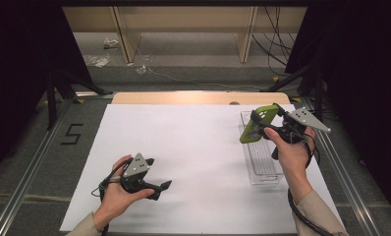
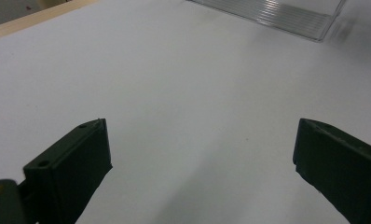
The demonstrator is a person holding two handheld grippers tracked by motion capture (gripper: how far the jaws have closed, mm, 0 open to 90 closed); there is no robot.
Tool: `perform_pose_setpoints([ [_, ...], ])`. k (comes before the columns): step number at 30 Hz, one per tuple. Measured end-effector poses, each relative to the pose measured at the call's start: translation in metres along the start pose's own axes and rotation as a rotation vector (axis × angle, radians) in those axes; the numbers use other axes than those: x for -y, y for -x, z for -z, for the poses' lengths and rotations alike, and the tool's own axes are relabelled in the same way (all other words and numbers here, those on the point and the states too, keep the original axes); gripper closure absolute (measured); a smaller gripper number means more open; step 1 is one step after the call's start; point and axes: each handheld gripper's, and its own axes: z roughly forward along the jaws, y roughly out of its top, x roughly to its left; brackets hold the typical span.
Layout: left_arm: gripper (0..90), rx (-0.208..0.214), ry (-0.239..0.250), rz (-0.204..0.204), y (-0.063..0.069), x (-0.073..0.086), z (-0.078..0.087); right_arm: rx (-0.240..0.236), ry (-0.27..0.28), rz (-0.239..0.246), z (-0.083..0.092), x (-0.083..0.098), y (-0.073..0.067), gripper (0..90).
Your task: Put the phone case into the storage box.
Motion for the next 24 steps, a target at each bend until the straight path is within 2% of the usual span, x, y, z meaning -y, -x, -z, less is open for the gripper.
perform_pose_setpoints([
  [14, 3.5, 0.001, 0.000, 0.000, 0.000, 0.000, 0.000, 0.027, 0.000, -0.011, 0.001, 0.001, 0.010, 16.8],
  [24, 3.5, 0.001, 0.002, 0.000, 0.000, 0.000, -0.001, 0.052, -0.003, 0.002, 0.003, -0.001, 0.017, 16.8],
])
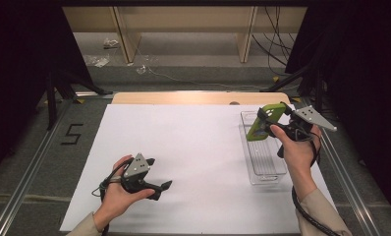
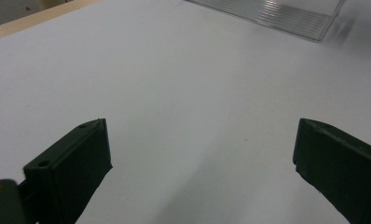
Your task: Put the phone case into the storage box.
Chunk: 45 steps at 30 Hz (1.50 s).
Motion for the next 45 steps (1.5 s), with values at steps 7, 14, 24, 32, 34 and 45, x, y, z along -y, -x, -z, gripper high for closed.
perform_pose_setpoints([
  [7, 3.6, -0.003, 0.001, 0.000, 0.000, 0.000, 0.000, 0.017, -0.015, 0.004, -0.001, 0.002, 0.004, 16.8],
  [14, 3.6, -0.006, 0.002, 0.000, -0.001, 0.000, 0.001, 0.022, -0.029, 0.017, -0.004, 0.004, 0.005, 16.8],
  [24, 3.5, -0.006, -0.001, 0.001, -0.001, 0.000, 0.000, 0.030, -0.043, 0.030, -0.008, 0.005, 0.008, 16.8],
  [32, 3.6, -0.006, -0.001, 0.002, -0.001, 0.000, 0.000, 0.034, -0.055, 0.034, -0.012, 0.005, 0.009, 16.8],
  [34, 3.6, -0.006, -0.001, 0.002, -0.001, 0.000, 0.000, 0.035, -0.056, 0.036, -0.013, 0.005, 0.010, 16.8],
  [45, 3.6, -0.008, 0.000, 0.003, -0.002, 0.000, 0.000, 0.044, -0.060, 0.046, -0.018, 0.004, 0.013, 16.8],
])
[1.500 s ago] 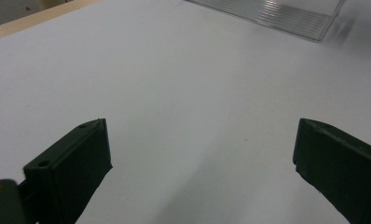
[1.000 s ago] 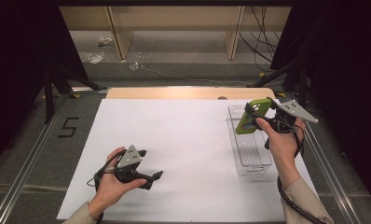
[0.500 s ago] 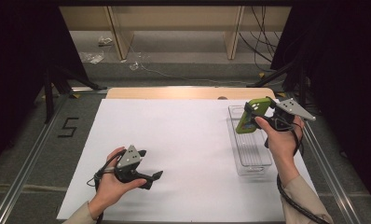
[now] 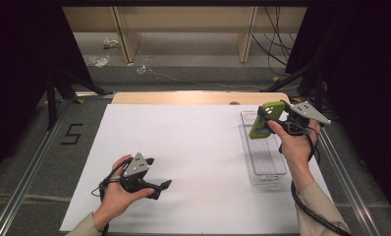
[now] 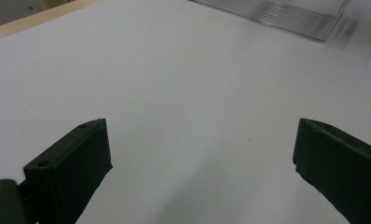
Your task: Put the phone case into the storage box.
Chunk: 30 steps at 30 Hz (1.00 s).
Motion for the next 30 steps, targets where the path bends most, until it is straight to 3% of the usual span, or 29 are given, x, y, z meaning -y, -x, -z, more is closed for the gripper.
perform_pose_setpoints([
  [30, 3.6, -0.001, 0.001, 0.001, 0.000, 0.000, 0.000, 0.018, -0.023, 0.025, -0.013, 0.002, 0.004, 16.8],
])
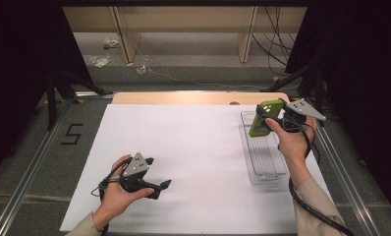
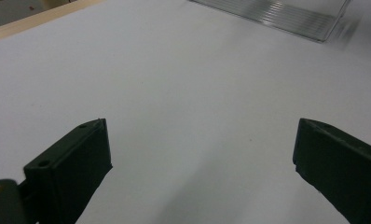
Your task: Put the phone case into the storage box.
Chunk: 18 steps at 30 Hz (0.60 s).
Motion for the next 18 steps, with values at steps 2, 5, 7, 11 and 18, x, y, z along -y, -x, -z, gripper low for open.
perform_pose_setpoints([
  [2, 3.6, -0.001, 0.000, 0.000, -0.0001, -0.0001, 0.0001, 0.003, -0.004, 0.002, -0.0006, 0.0002, 0.0005, 16.8],
  [5, 3.6, -0.002, 0.000, 0.000, -0.0002, 0.0000, 0.0002, 0.006, -0.004, 0.002, -0.0013, 0.0001, 0.0010, 16.8],
  [7, 3.6, -0.001, 0.000, 0.000, -0.0002, 0.0000, 0.0001, 0.006, -0.005, 0.003, -0.0017, 0.0000, 0.0012, 16.8],
  [11, 3.6, -0.002, 0.000, 0.000, -0.0003, 0.0000, 0.0001, 0.005, -0.008, 0.004, -0.0033, 0.0003, 0.0011, 16.8],
  [18, 3.6, -0.003, 0.001, 0.001, -0.0004, -0.0001, 0.0003, 0.006, -0.015, 0.006, -0.0053, -0.0002, 0.0006, 16.8],
])
